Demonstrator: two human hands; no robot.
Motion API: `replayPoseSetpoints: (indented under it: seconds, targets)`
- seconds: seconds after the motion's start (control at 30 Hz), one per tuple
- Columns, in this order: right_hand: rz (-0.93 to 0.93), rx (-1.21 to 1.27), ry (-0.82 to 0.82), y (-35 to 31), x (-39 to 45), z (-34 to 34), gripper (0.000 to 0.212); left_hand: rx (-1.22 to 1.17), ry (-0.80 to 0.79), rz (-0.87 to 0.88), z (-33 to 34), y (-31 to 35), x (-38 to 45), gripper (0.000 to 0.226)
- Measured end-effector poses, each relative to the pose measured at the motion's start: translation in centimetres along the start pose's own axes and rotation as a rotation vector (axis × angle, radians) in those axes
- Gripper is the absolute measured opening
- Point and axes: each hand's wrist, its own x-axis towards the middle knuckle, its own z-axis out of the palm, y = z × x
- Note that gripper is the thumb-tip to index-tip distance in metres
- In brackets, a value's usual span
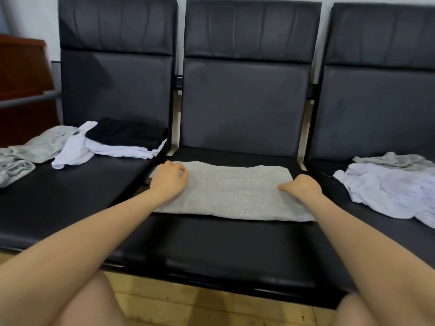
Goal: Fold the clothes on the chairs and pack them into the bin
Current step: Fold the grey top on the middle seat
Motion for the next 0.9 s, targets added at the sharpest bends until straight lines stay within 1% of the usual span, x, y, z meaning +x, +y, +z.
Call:
replayPoseSetpoints:
  seconds: [0.13, 0.23, 0.33, 0.4, 0.47, 0.53, 0.6, 0.63, 0.67, 0.73, 0.77, 0.8, 0.87, 0.9]
  targets:
    - [-0.032, -0.052, -0.067, -1.4, -2.1, -0.2, 0.037, -0.011, -0.079, 0.118, 0.6, 0.6, -1.0, 0.024]
    - [-0.026, -0.094, -0.152, -2.6, -3.2, -0.3, 0.028, 0.000, -0.185, 0.187, 1.3, 0.6, -1.8, 0.023]
    - [-0.058, -0.105, -0.168, -2.7, -3.5, 0.0, 0.028, 0.056, -0.187, 0.239, 2.2, 0.6, -2.7, 0.026]
    - [-0.061, -0.013, -0.153, -2.1, -3.2, 0.0, 0.025, 0.056, -0.174, 0.243, 2.4, 0.5, -3.0, 0.028]
    - [0.005, 0.196, -0.167, -1.2, -2.5, -0.3, 0.025, 0.042, -0.186, 0.238, 2.2, 0.4, -3.1, 0.028]
    - [0.112, 0.455, -0.211, -0.7, -2.2, -1.0, 0.036, 0.027, -0.195, 0.246, 1.9, 0.3, -3.3, 0.027]
    - [0.186, 0.639, -0.207, -0.6, -2.0, -1.6, 0.045, 0.012, -0.206, 0.251, 1.8, 0.2, -3.4, 0.025]
    - [0.204, 0.681, -0.188, -0.7, -1.9, -1.8, 0.045, -0.001, -0.214, 0.242, 1.8, 0.3, -3.3, 0.024]
    - [0.205, 0.702, -0.171, -1.0, -1.9, -2.0, 0.039, -0.017, -0.221, 0.227, 1.7, 0.3, -3.2, 0.023]
    - [0.169, 0.716, -0.164, -2.4, -2.1, -2.4, 0.016, -0.053, -0.222, 0.189, 1.5, 0.5, -2.8, 0.022]
    - [0.145, 0.712, -0.164, -3.4, -2.4, -2.4, 0.011, -0.079, -0.215, 0.166, 1.5, 0.6, -2.6, 0.023]
    - [0.114, 0.697, -0.161, -4.5, -2.5, -2.4, 0.014, -0.114, -0.206, 0.139, 1.4, 0.6, -2.4, 0.024]
    - [0.021, 0.648, -0.161, -6.8, -2.8, -1.9, 0.029, -0.188, -0.184, 0.079, 1.3, 0.7, -1.9, 0.024]
    - [-0.037, 0.636, -0.175, -8.1, -3.3, -1.6, 0.032, -0.222, -0.177, 0.047, 1.3, 0.7, -1.7, 0.023]
